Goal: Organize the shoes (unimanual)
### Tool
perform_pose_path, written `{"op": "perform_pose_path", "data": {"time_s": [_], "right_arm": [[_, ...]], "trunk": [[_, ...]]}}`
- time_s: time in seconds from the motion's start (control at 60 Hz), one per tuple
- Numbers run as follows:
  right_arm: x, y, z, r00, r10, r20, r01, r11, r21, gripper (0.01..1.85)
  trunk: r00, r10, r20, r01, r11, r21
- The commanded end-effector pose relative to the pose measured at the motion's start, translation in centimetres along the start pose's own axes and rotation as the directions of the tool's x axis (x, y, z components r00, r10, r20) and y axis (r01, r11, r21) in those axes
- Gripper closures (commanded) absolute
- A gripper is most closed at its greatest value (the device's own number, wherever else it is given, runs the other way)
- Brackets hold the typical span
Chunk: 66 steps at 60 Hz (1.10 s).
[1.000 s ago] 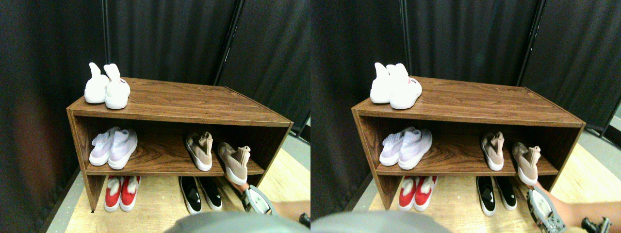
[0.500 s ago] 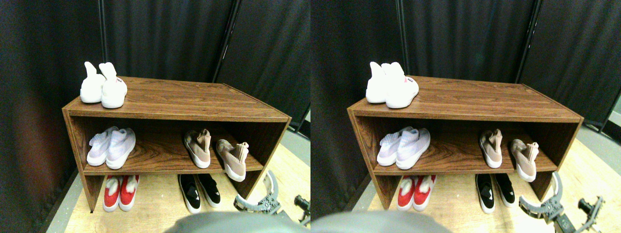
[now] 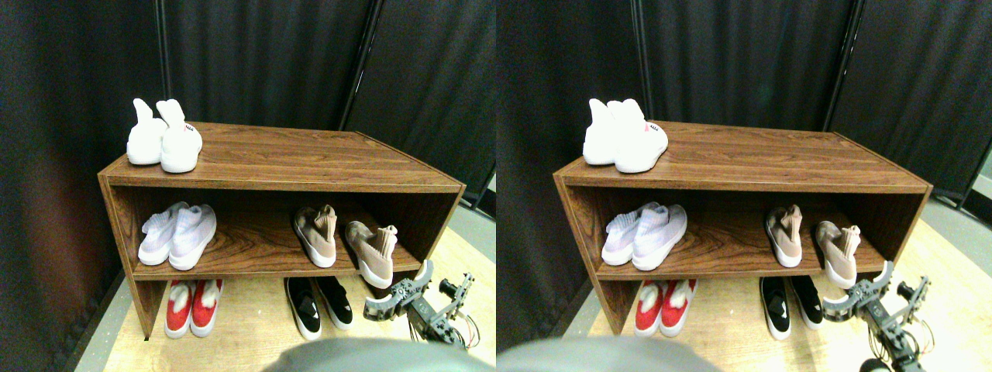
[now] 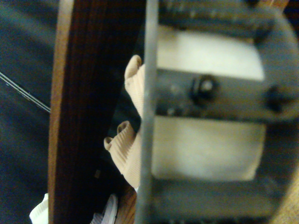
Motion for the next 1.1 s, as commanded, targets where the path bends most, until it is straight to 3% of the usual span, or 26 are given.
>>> {"op": "perform_pose_path", "data": {"time_s": [0.017, 0.4, 1.1], "right_arm": [[1.0, -0.5, -0.1, 1.000, -0.009, 0.011, 0.008, 1.000, 0.025, 0.36], [3.2, -1.7, -0.4, 0.999, -0.040, -0.010, 0.040, 0.998, 0.055, 0.37], [5.1, -2.0, -1.0, 0.998, -0.058, -0.027, 0.060, 0.995, 0.076, 0.44]], "trunk": [[0.9999, 0.008, -0.015, -0.008, 0.9995, -0.029], [0.9997, 0.018, -0.017, -0.018, 0.9992, -0.035], [0.9995, 0.027, -0.013, -0.028, 0.9987, -0.042]]}}
